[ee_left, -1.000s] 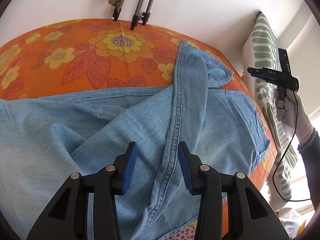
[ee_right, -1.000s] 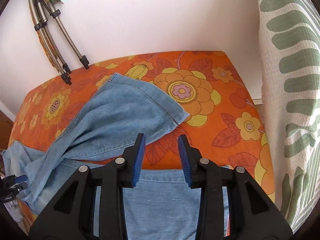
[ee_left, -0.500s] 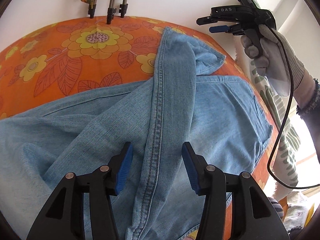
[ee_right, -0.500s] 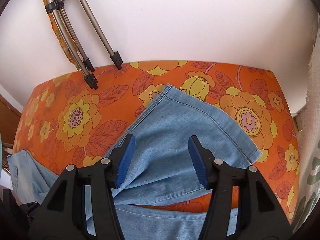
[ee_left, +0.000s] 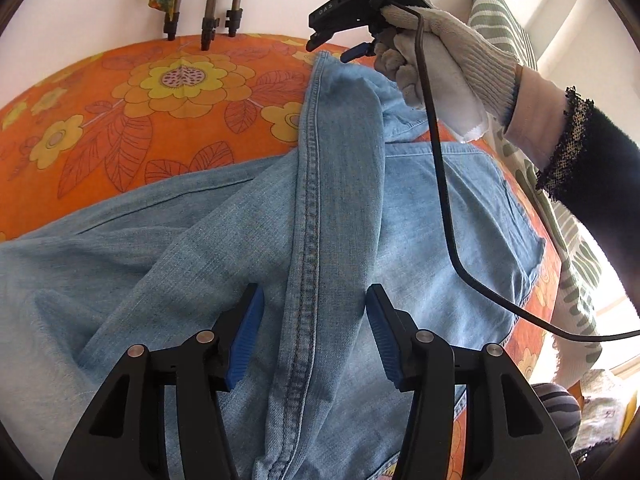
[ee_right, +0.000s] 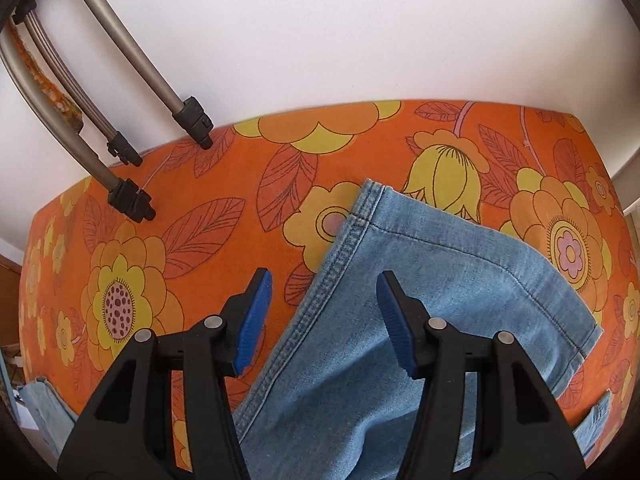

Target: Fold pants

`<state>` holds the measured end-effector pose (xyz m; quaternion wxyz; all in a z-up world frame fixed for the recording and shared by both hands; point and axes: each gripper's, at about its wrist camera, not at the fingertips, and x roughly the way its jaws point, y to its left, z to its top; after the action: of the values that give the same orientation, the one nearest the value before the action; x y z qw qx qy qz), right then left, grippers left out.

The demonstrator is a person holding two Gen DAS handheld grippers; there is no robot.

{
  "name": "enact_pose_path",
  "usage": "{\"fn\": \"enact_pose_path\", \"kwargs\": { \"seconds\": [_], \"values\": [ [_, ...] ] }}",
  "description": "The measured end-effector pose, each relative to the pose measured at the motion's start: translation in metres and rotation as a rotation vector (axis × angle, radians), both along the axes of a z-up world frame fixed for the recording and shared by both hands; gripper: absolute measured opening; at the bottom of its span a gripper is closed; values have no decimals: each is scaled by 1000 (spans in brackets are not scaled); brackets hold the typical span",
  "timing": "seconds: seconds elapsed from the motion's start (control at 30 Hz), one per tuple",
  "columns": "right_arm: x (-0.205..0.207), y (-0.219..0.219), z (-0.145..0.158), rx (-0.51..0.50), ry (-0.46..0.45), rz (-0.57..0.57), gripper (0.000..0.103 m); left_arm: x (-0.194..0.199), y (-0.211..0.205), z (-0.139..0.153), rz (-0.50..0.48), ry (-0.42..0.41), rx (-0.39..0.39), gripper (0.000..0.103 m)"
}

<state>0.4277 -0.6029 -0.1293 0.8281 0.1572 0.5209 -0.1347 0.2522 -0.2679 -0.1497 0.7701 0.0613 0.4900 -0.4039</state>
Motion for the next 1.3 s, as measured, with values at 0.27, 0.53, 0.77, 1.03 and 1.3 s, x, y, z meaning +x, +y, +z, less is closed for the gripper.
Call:
{"fn": "enact_pose_path", "kwargs": {
  "seconds": [0.27,0.53,0.77,1.03,1.3],
  "values": [
    [12,12,-23,-86,93,-11,57,0,0,2,-12,-4,-7,51],
    [3,7,-22,-105,86,-33,21,-1,2,2,6,-29,22,34],
    [-23,-13,-14,2,19,-49,6,-6,2,-1,-8,0,18,13],
    [-68,-29,39,40,-106,-61,5,-16,4,7,10,-39,44,40],
    [-124,-41,88,45,-188,-64,5,-29,-5,8,-7,-146,115,48]
  ]
}}
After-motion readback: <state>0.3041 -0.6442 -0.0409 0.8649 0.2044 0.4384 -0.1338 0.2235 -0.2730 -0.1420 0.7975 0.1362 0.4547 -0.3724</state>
